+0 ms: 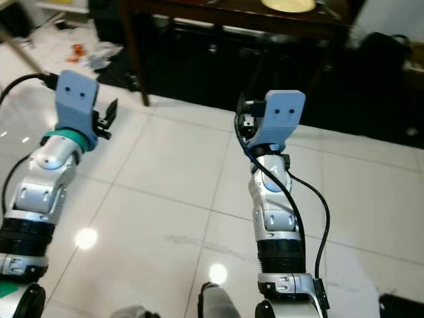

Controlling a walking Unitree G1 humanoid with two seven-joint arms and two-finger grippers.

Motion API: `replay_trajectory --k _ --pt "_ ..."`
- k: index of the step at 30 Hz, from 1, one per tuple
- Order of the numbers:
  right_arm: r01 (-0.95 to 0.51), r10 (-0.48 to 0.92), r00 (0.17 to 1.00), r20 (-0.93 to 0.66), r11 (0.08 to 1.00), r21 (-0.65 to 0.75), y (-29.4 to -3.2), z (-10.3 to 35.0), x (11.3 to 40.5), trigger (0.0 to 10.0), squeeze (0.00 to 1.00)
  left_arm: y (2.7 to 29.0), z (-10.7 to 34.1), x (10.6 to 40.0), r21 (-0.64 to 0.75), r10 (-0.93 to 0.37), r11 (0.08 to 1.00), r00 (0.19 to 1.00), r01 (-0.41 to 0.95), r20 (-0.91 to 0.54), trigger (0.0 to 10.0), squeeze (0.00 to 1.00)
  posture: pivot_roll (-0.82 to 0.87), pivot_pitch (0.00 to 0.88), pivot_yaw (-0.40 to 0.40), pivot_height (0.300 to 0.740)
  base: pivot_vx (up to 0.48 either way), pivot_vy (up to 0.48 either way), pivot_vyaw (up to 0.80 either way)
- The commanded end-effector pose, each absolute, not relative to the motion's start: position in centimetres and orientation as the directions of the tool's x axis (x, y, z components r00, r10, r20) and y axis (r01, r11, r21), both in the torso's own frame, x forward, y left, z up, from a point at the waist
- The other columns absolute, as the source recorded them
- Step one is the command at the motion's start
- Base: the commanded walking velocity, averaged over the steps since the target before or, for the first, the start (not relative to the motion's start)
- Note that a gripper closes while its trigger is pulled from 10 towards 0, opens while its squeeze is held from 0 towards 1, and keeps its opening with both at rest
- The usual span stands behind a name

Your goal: Setting the table

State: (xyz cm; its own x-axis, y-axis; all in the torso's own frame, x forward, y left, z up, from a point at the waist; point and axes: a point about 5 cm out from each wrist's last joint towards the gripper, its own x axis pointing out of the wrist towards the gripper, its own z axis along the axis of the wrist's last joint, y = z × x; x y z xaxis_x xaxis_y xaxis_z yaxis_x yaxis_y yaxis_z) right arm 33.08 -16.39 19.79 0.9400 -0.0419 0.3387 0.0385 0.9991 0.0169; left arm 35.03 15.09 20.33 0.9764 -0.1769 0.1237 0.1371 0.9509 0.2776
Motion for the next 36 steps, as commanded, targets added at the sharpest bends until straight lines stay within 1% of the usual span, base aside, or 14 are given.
replay_trajectory --k 1,20,26,36 --pt "0.044 -0.051 0.943 0.329 0.999 0.030 -16.4 19.4 33.0 10.0 0.00 15.5 19.7 34.9 0.270 -0.165 0.954 0.981 0.131 0.106 10.0 0.00 0.06 0.000 0.093 0.740 0.000 0.000 -0.80" --pt "0.062 -0.061 0.944 0.325 0.998 0.009 -16.9 19.5 33.1 10.0 0.00 15.0 19.8 35.1 0.280 -0.154 0.954 0.977 0.110 0.144 10.0 0.00 0.04 0.000 0.069 0.740 0.000 0.000 -0.80" --pt "0.070 -0.068 0.943 0.325 0.998 0.006 -16.8 19.5 33.2 10.0 0.00 14.8 19.7 35.3 0.303 -0.130 0.950 0.979 0.077 0.157 10.0 0.00 0.03 0.000 0.065 0.740 0.451 0.000 0.00" --pt "0.069 -0.071 0.943 0.326 0.997 0.018 -16.9 19.6 33.0 10.0 0.00 14.2 19.9 35.5 0.300 -0.149 0.949 0.974 0.093 0.170 10.0 0.00 0.02 0.000 0.062 0.740 0.465 0.000 0.00"
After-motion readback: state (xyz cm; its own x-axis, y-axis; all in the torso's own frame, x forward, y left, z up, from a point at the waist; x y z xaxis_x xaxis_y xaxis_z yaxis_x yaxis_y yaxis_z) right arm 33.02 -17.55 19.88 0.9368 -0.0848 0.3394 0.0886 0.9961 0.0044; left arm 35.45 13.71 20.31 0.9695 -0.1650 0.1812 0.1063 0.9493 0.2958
